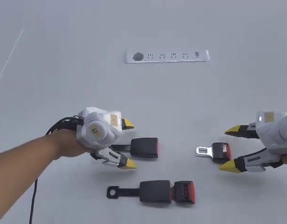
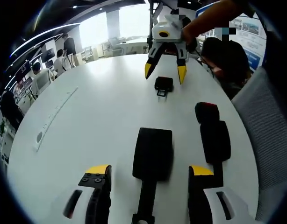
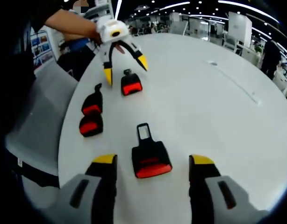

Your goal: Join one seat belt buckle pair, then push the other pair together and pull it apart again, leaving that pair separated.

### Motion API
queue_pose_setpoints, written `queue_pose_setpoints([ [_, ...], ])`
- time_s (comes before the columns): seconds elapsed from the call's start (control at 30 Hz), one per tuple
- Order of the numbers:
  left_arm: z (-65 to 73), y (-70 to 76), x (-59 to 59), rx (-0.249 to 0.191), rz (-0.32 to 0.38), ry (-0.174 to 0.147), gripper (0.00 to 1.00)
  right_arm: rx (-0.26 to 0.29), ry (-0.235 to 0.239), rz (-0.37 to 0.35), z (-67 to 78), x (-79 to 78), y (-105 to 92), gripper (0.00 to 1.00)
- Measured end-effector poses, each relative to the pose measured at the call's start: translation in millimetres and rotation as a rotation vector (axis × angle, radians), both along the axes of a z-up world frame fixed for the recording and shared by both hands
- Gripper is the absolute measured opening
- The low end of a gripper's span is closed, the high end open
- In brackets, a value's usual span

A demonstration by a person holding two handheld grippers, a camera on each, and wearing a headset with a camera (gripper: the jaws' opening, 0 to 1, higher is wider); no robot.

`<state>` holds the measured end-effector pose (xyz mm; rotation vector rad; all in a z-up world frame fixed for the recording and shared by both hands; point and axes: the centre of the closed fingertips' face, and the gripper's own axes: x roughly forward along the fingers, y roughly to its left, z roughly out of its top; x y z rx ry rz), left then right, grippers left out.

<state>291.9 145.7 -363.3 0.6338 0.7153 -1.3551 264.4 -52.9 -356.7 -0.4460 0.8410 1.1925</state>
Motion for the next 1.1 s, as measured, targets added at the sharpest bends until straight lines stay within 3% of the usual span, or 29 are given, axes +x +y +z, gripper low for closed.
queue_pose_setpoints([
  [0.13,-5.5,-3.7,0.7,-0.009,0.003,0.009,0.59,-0.015,0.031,0.021,-10.2,-3.4,2.2,0.60],
  [0.2,-9.9,-3.5,-0.6,0.004,0.000,0.013,0.58,0.019,0.030,0.019,-3.6,-2.0,4.5,0.59],
  [0.23,-12.9,-1.5,-2.3,0.025,-0.049,-0.016,0.58,0.010,0.023,0.027,-3.4,-2.5,2.9,0.58],
  [0.27,-10.7,-5.0,-2.3,-0.006,-0.046,-0.013,0.58,-0.004,0.007,0.049,-5.4,-0.8,1.5,0.56],
  [0.3,-10.5,-2.6,-1.6,-0.003,-0.023,0.011,0.57,-0.002,0.011,0.053,-4.9,-2.2,1.2,0.55],
  [0.37,-8.5,-1.2,-0.4,-0.015,-0.029,0.005,0.57,-0.012,0.019,0.065,-8.0,-5.9,-1.8,0.52],
  [0.43,-7.9,-0.2,0.2,-0.022,-0.029,0.005,0.55,-0.032,-0.011,0.098,-9.9,-8.5,-4.0,0.52],
  [0.53,-9.4,1.8,3.4,-0.020,-0.019,0.002,0.51,-0.034,-0.012,0.089,-9.7,-7.7,-2.6,0.52],
  [0.7,-10.4,-6.9,-2.3,-0.042,-0.062,-0.009,0.39,-0.062,-0.040,0.118,-11.6,-5.2,-3.4,0.49],
  [0.73,-11.7,-7.2,-9.7,-0.041,-0.089,0.015,0.34,-0.065,-0.045,0.119,-12.0,-3.7,-4.7,0.46],
  [0.77,-12.2,-4.2,-6.2,-0.025,-0.092,-0.013,0.34,-0.078,-0.054,0.120,-12.6,-1.1,-6.6,0.42],
  [0.8,-11.9,-6.3,-6.2,-0.036,-0.086,-0.001,0.33,-0.096,-0.069,0.126,-13.2,2.0,-9.4,0.38],
  [0.97,-12.9,-6.0,-2.2,-0.036,-0.099,0.003,0.33,-0.086,-0.043,0.131,-13.5,2.7,-8.2,0.36],
  [1.1,-13.2,-4.9,0.6,-0.031,-0.102,0.007,0.33,-0.119,-0.023,0.161,-12.2,1.2,-6.6,0.36],
])
